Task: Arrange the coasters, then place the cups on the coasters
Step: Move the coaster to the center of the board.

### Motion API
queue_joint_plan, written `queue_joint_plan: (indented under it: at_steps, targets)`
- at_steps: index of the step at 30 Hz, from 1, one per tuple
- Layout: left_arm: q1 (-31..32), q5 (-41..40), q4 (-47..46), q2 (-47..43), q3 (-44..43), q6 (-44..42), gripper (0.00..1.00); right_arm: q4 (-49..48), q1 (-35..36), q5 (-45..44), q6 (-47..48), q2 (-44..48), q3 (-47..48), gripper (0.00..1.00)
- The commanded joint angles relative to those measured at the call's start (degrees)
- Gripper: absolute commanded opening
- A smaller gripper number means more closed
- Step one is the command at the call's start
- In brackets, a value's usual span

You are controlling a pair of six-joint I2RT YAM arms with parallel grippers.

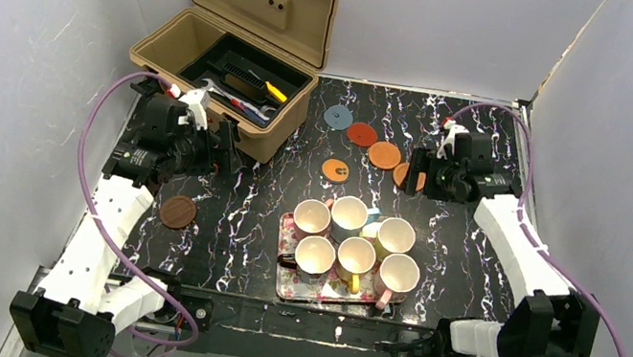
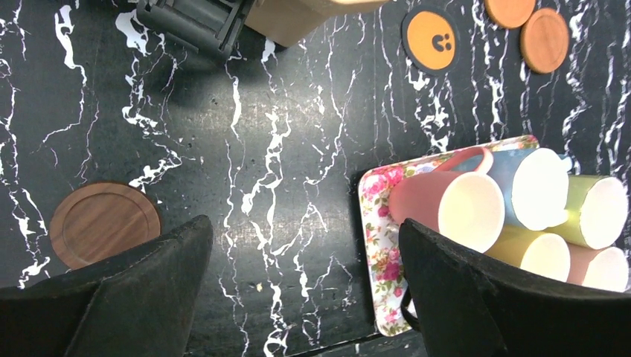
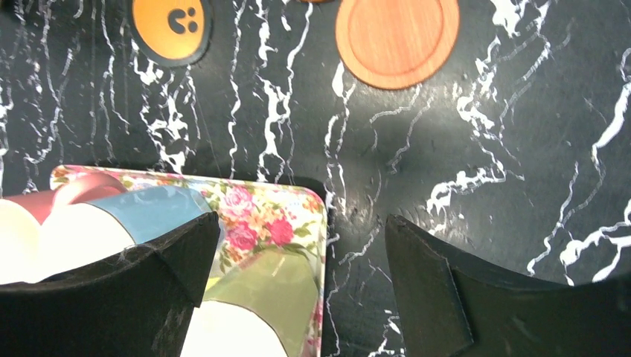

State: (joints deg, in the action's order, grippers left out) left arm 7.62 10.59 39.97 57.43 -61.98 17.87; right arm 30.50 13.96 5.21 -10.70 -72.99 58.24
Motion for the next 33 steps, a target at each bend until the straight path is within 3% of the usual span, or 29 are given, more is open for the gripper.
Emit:
queue_joint_plan:
  at_steps: [1,7,13,17,26,33]
  targets:
    - [0.22,1.11,-3.8,-0.1,3.46,-3.87,0.93,1.18,0.64,4.04,-0.15,-5.51,6.44,0.89]
    - [3.96,0.89,-9.11,0.1,8.07,-1.75,0.9,-2.61,4.08,3.61,-0.9,-11.47,7.28,0.79]
    - [11.26,-5.26,-14.86,3.19,8.35,4.35,0.88,-10.57,9.4,1.64,-2.54,-15.1,6.81,0.78]
    - [12.56,-6.01,-16.56,6.34,6.63,11.06,0.87,-9.24,10.92,0.18,-4.55,-19.18,11.04,0.77]
    - [11.81,-4.31,7.86,17.27,-15.61,13.22,0.88,2.6,18.91,-8.78,-1.69,-30.32,30.27,0.83]
    - [10.32,-2.56,16.44,17.65,-21.07,16.58,0.88,0.46,21.99,-14.64,1.48,-39.56,37.74,0.91]
